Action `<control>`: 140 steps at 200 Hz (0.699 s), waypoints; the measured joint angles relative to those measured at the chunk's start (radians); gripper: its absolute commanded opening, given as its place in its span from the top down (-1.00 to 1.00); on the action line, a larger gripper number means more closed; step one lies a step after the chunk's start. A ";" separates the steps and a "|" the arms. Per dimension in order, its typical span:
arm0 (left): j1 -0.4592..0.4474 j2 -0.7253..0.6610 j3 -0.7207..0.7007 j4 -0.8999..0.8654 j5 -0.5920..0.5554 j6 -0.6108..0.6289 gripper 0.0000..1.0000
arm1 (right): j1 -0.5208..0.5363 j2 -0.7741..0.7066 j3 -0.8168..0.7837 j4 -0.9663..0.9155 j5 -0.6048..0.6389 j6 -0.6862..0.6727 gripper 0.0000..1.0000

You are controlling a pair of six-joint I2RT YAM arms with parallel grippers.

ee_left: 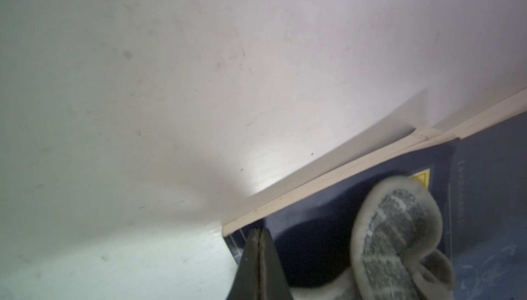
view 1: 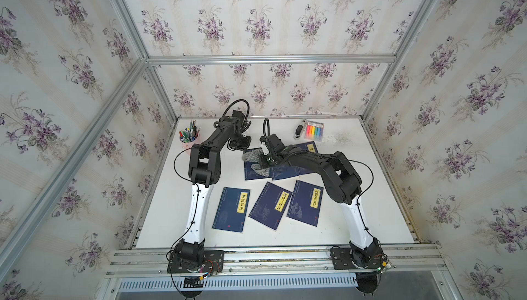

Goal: Wipe the cover of the book
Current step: Wipe the dirt from the cover of the book.

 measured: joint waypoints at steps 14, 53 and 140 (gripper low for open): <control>0.000 0.002 0.004 -0.003 0.000 0.002 1.00 | -0.013 0.037 0.057 -0.011 -0.006 0.000 1.00; -0.001 0.010 0.018 -0.013 -0.002 0.002 1.00 | -0.026 0.093 0.140 -0.017 -0.006 0.000 1.00; -0.003 0.018 0.031 -0.026 -0.006 0.002 1.00 | -0.044 0.147 0.219 -0.017 0.008 0.000 1.00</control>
